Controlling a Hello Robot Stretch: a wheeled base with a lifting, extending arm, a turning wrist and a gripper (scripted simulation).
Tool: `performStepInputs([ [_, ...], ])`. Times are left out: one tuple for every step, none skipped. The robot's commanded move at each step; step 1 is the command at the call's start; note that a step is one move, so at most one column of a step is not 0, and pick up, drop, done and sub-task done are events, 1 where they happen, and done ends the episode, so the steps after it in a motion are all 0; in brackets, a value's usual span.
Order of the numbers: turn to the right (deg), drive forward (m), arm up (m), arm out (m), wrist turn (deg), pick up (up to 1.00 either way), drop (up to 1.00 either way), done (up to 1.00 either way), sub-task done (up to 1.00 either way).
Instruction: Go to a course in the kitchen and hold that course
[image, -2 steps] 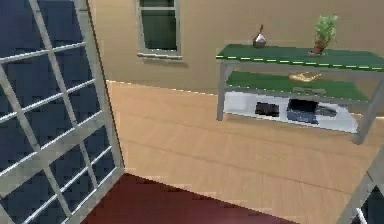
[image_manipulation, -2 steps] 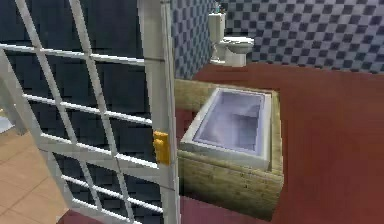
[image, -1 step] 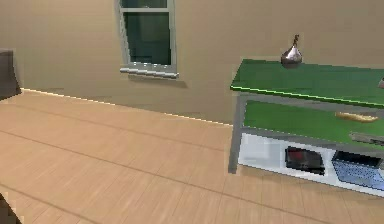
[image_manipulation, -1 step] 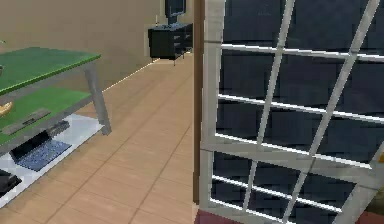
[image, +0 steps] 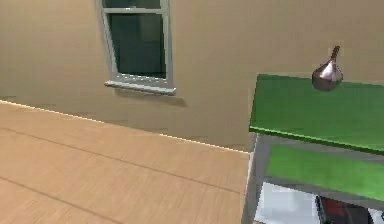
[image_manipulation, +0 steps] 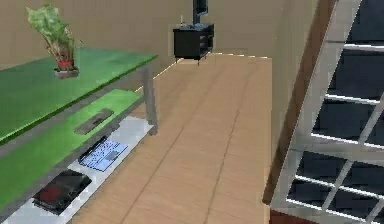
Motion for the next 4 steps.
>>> performStepInputs([
  [-18.0, 0.0, 0.0, 0.0, 0.0, 0.0, 0.0, 0.0, 0.0],
  [0.0, 0.4, 0.0, 0.0, 0.0, 0.0, 0.0, 0.0, 0.0],
  [-45.0, 0.0, 0.0, 0.0, 0.0, 0.0, 0.0, 0.0, 0.0],
  [-9.0, 0.0, 0.0, 0.0, 0.0, 0.0, 0.0, 0.0, 0.0],
])
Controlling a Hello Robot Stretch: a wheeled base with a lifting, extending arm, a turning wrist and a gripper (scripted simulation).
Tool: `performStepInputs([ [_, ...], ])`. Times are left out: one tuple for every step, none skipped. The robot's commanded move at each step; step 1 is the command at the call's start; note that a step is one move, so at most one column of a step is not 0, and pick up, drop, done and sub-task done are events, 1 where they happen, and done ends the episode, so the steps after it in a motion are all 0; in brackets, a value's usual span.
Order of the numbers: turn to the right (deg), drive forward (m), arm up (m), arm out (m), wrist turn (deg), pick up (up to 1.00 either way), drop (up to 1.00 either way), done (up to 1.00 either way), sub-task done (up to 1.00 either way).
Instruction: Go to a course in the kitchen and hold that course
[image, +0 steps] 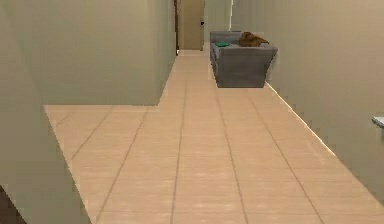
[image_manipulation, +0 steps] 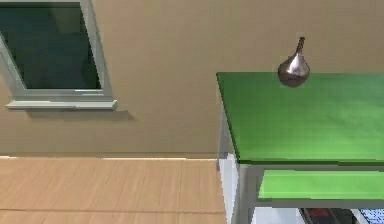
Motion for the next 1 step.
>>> performStepInputs([
  [0.0, 1.0, 0.0, 0.0, 0.0, 0.0, 0.0, 0.0, 0.0],
])
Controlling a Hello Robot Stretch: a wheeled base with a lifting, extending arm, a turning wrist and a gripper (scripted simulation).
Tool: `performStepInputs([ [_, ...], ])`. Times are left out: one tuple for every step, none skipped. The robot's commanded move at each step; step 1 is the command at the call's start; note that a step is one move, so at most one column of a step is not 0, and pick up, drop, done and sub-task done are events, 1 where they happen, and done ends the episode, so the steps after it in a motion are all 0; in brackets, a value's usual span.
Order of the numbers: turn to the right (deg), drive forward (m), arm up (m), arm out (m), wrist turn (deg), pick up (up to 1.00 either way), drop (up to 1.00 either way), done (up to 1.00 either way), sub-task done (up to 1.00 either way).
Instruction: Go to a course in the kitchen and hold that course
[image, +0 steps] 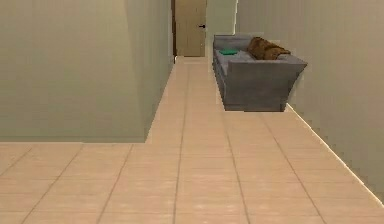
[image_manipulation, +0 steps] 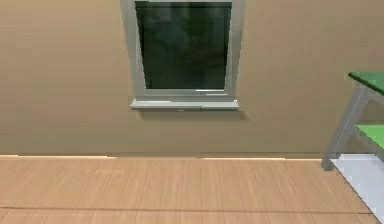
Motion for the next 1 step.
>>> performStepInputs([
  [0.0, 1.0, 0.0, 0.0, 0.0, 0.0, 0.0, 0.0, 0.0],
])
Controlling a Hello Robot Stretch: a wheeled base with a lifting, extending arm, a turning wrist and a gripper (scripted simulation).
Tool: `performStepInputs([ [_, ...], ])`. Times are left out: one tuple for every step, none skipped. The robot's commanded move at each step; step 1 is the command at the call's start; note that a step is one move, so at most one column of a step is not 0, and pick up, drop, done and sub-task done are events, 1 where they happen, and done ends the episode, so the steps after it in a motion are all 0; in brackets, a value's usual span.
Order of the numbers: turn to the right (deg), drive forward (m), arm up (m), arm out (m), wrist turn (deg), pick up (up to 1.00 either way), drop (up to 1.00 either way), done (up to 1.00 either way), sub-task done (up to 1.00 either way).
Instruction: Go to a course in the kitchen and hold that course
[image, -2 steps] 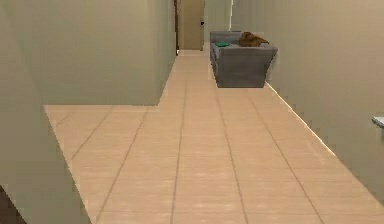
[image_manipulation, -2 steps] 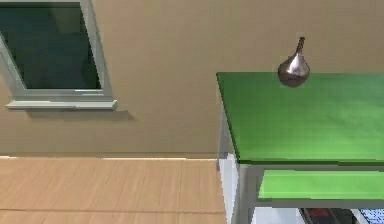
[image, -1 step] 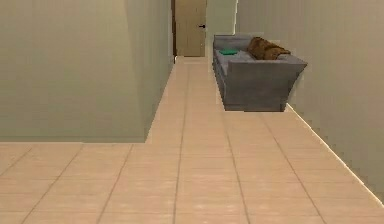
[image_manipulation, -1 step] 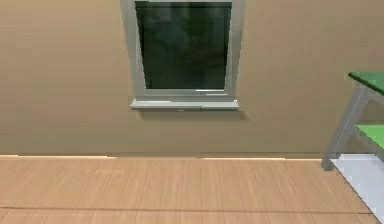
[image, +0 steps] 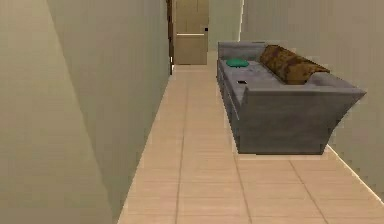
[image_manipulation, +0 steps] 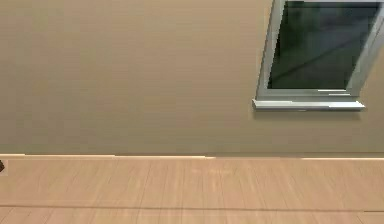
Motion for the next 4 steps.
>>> performStepInputs([
  [0.0, 1.0, 0.0, 0.0, 0.0, 0.0, 0.0, 0.0, 0.0],
  [0.0, 1.0, 0.0, 0.0, 0.0, 0.0, 0.0, 0.0, 0.0],
  [-3.0, 0.0, 0.0, 0.0, 0.0, 0.0, 0.0, 0.0, 0.0],
  [0.0, 1.0, 0.0, 0.0, 0.0, 0.0, 0.0, 0.0, 0.0],
])
